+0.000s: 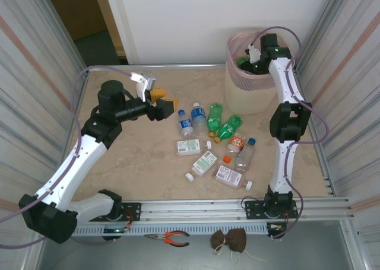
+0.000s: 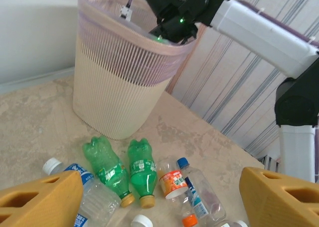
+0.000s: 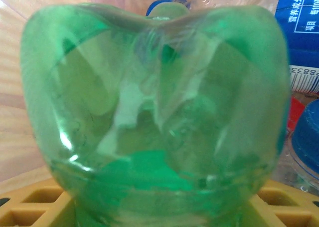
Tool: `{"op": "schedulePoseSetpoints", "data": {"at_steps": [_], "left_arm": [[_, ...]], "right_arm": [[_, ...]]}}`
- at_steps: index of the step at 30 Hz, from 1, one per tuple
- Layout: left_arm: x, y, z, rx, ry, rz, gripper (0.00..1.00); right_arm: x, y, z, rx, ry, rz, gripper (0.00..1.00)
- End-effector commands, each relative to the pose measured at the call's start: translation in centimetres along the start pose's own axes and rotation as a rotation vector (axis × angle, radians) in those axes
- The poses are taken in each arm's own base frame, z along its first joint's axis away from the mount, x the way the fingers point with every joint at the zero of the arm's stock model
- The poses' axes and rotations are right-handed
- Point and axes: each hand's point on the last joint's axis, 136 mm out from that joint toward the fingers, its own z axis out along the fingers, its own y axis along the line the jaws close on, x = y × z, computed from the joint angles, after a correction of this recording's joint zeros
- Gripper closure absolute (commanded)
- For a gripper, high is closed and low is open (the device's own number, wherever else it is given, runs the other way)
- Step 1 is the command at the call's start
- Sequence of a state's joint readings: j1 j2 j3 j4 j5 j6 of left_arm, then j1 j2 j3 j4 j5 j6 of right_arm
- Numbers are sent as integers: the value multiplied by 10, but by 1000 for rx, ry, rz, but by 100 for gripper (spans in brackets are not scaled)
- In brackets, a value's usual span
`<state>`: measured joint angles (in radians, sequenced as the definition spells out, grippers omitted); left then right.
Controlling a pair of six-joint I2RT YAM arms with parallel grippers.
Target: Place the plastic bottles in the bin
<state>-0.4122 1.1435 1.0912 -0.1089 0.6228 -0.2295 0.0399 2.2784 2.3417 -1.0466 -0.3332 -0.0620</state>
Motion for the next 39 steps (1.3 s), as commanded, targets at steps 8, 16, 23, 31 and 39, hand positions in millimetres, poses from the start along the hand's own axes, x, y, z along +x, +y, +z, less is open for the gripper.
{"op": "schedulePoseSetpoints", "data": {"at_steps": [8, 16, 23, 31, 39], "left_arm": [[36, 41, 24, -104, 115, -132, 20], [62, 65, 44, -156, 172, -267, 22], [93, 95, 68, -300, 292, -364, 22], [129, 132, 77, -569, 411, -455, 20], [162, 137, 96, -645, 528, -481, 18]], "right_arm": [[-23, 12, -47, 15, -101, -34, 31], [-37, 29, -95, 16, -200, -51, 29], [-48, 38, -143, 57, -304, -63, 28], [-54, 52, -211, 128, -452, -84, 28], [-19, 68, -255, 145, -558, -91, 27]]}}
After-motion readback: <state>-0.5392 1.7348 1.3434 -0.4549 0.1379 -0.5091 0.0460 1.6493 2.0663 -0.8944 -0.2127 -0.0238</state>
